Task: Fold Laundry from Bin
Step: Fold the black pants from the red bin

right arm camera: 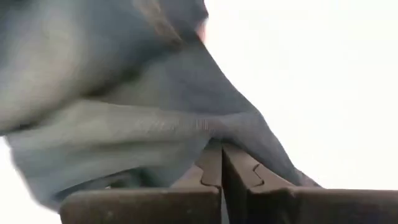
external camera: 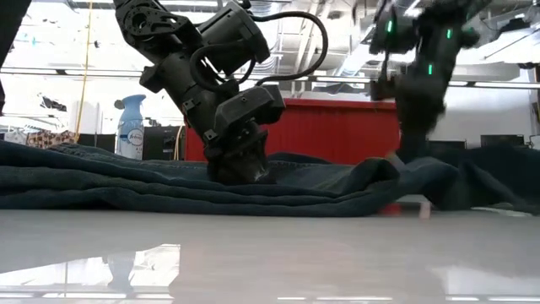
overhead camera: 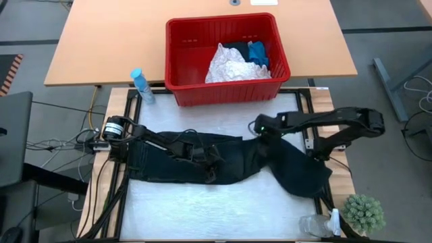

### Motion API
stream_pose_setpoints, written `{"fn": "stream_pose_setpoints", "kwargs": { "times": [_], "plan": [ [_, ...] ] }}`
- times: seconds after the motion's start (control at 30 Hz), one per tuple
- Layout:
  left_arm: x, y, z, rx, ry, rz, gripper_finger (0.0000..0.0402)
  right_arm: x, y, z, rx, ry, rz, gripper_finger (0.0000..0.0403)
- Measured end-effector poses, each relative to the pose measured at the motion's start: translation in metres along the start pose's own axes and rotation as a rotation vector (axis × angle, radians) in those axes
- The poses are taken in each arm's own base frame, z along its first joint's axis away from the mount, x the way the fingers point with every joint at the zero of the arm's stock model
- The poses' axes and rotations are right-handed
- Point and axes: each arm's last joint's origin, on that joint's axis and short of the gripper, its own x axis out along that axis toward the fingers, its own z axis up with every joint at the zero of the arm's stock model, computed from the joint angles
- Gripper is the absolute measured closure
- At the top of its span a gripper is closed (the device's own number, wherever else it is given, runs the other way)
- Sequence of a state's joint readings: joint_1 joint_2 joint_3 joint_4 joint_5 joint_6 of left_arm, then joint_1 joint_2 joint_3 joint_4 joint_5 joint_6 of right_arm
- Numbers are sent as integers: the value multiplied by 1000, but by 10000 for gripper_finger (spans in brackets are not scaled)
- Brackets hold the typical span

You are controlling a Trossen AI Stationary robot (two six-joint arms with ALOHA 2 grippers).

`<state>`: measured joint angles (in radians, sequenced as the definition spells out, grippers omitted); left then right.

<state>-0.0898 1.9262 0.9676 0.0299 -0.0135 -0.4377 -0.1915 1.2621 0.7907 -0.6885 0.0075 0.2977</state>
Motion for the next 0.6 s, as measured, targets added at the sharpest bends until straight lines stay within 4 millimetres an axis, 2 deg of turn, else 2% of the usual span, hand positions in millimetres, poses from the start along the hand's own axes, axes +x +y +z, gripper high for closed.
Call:
{"fn": "stream_pose_setpoints", "kwargs": {
  "times": [0.1,0.2,0.4,0.6],
  "plan": [
    [0,0,0,-12,-5,12,375,-36,10,0,-60,3,168,368],
    [0,0,0,-8,-7,17,375,-58,21,-13,-85,61,285,362],
    [1,0,-1,-9,-7,17,375,-78,43,-53,-44,268,318,347],
    [1,0,-1,-8,-7,18,375,-84,90,-85,-65,387,389,275]
  ]
}}
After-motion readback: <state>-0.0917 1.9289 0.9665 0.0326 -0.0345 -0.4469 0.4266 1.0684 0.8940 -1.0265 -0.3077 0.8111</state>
